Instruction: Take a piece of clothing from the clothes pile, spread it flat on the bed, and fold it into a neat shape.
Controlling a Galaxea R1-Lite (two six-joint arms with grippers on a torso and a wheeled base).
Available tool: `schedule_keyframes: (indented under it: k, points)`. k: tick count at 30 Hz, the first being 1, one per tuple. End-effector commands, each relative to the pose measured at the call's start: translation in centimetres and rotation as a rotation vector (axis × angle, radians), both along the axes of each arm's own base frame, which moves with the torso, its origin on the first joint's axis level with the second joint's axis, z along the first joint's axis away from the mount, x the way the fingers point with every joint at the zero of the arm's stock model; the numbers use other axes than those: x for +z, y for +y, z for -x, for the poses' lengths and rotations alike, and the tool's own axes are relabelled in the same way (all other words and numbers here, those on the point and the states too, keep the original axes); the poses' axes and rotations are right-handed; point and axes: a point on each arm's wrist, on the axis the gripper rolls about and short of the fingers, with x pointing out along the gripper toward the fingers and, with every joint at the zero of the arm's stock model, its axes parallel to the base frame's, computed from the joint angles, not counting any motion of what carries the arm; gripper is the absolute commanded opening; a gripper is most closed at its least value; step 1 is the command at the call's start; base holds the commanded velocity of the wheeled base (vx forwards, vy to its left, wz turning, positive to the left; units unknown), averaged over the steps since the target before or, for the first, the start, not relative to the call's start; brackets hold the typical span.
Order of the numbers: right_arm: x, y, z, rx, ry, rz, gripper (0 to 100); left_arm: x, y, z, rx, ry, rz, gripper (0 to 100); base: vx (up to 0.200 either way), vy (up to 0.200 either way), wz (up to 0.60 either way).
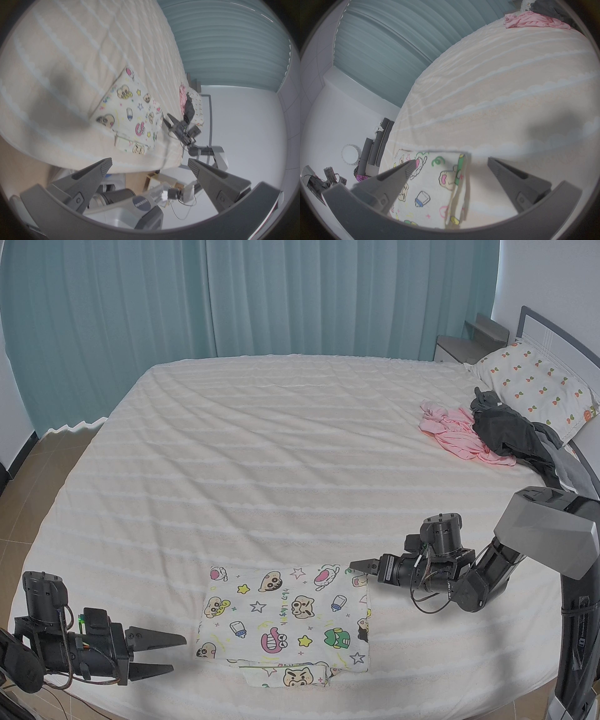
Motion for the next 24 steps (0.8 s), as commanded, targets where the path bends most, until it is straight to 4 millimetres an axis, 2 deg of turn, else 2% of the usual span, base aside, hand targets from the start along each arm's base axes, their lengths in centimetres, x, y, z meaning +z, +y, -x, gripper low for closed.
schedule_keyframes:
  k: [1, 2, 3, 4, 6, 9, 11, 16, 24]
  points:
    - [1.8, -1.7, 3.2, -0.003, 0.024, 0.013, 100, 1.3, 0.4, -2.4, 0.109, -0.087, -0.08, 100, 0.0, 0.0, 0.0]
    - [2.0, -2.2, 4.5, 0.003, 0.036, 0.015, 100, 1.3, 0.3, -3.3, 0.128, -0.108, -0.127, 100, 0.0, 0.0, 0.0]
    - [2.0, -2.3, 4.7, 0.005, 0.037, 0.015, 100, 1.3, 0.2, -3.4, 0.125, -0.113, -0.136, 100, 0.0, 0.0, 0.0]
    - [1.8, -2.5, 5.9, 0.015, 0.048, 0.017, 100, 1.4, 0.1, -4.4, 0.104, -0.178, -0.205, 100, 0.0, 0.0, 0.0]
    - [1.3, -2.4, 6.7, 0.029, 0.066, 0.024, 100, 1.1, 0.1, -5.6, 0.08, -0.215, -0.27, 100, 0.0, 0.0, 0.0]
    - [0.6, -1.7, 7.6, 0.059, 0.097, 0.036, 100, -0.2, -0.4, -7.5, 0.05, -0.205, -0.352, 100, 0.0, 0.0, 0.0]
    - [0.0, -0.3, 8.3, 0.099, 0.112, 0.046, 100, -2.5, -1.3, -9.5, 0.042, -0.154, -0.449, 100, 0.0, 0.0, 0.0]
    - [-1.4, 1.4, 8.7, 0.148, 0.141, 0.064, 100, -6.2, -2.4, -11.2, -0.012, -0.105, -0.526, 100, 0.0, 0.0, 0.0]
    - [-2.2, 2.2, 7.6, 0.131, 0.129, 0.079, 100, -8.0, -2.9, -13.6, -0.003, -0.14, -0.511, 100, 0.0, 0.0, 0.0]
